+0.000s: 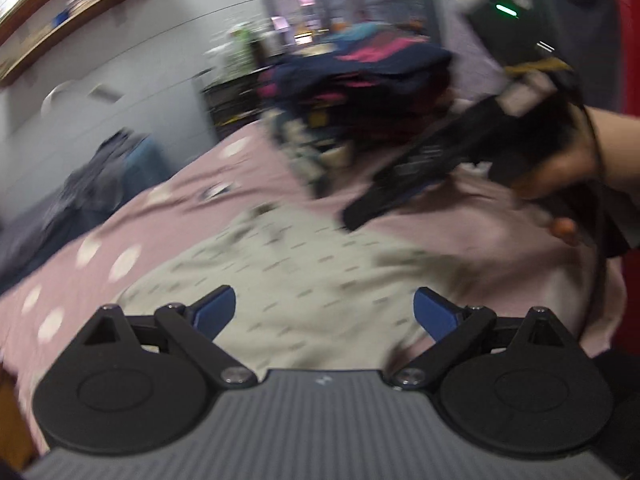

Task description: Fold small clothes

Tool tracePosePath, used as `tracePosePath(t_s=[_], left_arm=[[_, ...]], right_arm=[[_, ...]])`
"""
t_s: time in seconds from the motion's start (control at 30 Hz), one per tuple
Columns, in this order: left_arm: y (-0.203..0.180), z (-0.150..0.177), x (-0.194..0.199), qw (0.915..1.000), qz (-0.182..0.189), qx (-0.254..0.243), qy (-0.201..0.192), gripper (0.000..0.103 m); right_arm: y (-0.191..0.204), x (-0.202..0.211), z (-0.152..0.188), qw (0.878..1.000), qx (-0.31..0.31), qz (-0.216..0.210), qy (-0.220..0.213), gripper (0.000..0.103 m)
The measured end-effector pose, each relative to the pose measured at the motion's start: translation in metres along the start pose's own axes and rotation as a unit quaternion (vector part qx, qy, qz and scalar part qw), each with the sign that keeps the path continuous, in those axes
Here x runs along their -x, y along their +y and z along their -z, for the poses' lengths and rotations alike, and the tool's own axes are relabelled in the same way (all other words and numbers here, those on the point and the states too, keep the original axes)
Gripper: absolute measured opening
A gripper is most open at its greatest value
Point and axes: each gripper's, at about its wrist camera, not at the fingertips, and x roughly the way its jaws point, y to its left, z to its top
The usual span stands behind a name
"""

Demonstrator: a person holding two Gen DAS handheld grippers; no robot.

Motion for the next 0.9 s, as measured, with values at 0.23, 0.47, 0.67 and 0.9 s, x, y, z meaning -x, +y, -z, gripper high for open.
tracePosePath(t_s=[0.23,0.47,0.67,0.9], left_arm=[[-0.060,-0.018,-0.032,0.9975,0.019,-0.068,0.005,0.083],[-0.059,-0.018,-0.060,0.9980,0.041,-0.034,0.034,0.012],[-0.018,-0.011,-0.038,0.9987,0.022,0.034,0.030,0.007],[-0.006,-0.005,-0.032,0.9982,0.016,0.035,0.046,0.007]], right_arm=[[-0.007,0.020,0.016,1.000,-0.002,0.014,-0.020,0.103],[-0.015,0.020,0.016,1.000,-0.008,-0.003,-0.023,0.103],[-0.016,0.022,0.016,0.999,-0.022,-0.044,-0.014,0.103],[-0.026,-0.003,0.027,0.968,-0.175,-0.175,0.051,0.103]])
